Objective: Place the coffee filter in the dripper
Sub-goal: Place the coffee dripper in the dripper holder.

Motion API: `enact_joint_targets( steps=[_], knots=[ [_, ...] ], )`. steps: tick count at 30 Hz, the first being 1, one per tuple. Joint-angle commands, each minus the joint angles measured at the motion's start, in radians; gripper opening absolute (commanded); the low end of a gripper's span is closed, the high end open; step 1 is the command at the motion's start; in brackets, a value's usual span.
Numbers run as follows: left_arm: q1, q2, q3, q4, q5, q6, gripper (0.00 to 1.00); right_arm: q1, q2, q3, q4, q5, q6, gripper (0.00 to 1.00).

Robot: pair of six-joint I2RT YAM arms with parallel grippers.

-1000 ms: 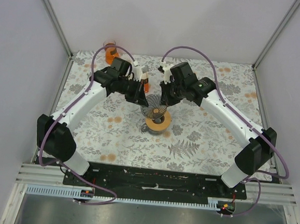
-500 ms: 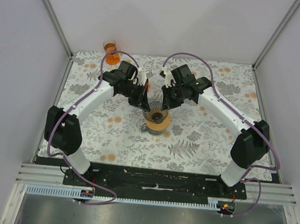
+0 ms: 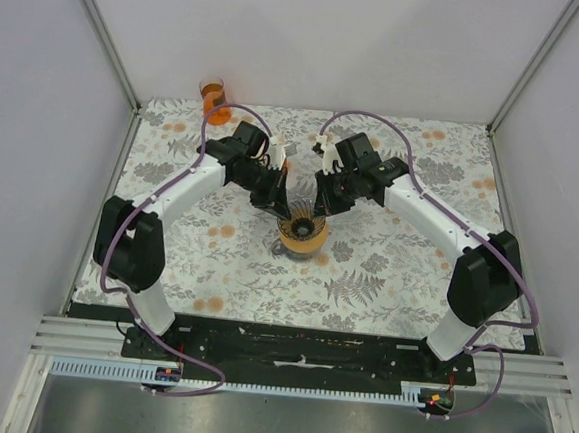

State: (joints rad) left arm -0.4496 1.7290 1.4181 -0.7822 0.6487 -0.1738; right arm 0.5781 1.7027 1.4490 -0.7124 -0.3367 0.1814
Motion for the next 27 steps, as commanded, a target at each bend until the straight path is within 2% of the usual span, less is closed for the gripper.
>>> enact_joint_targets(
  steps=[1, 6, 10, 19, 27],
  knots=[
    [-0.001, 0.079, -0.033, -0.017, 0.045, 0.125, 0.02, -0.004, 0.064, -0.082, -0.073, 0.125, -0.065, 0.00],
    [-0.003, 0.099, -0.047, -0.015, 0.040, 0.172, 0.02, -0.004, 0.097, -0.156, -0.006, 0.203, -0.076, 0.00],
    [-0.003, 0.109, -0.077, -0.017, 0.009, 0.223, 0.02, -0.004, 0.107, -0.208, 0.042, 0.188, -0.062, 0.00],
    [-0.001, 0.184, -0.074, -0.020, 0.025, 0.247, 0.02, -0.006, 0.124, -0.188, 0.047, 0.194, -0.074, 0.00],
    [-0.006, 0.181, -0.114, 0.004, -0.021, 0.269, 0.02, -0.017, 0.150, -0.248, 0.094, 0.220, -0.077, 0.00]
  ],
)
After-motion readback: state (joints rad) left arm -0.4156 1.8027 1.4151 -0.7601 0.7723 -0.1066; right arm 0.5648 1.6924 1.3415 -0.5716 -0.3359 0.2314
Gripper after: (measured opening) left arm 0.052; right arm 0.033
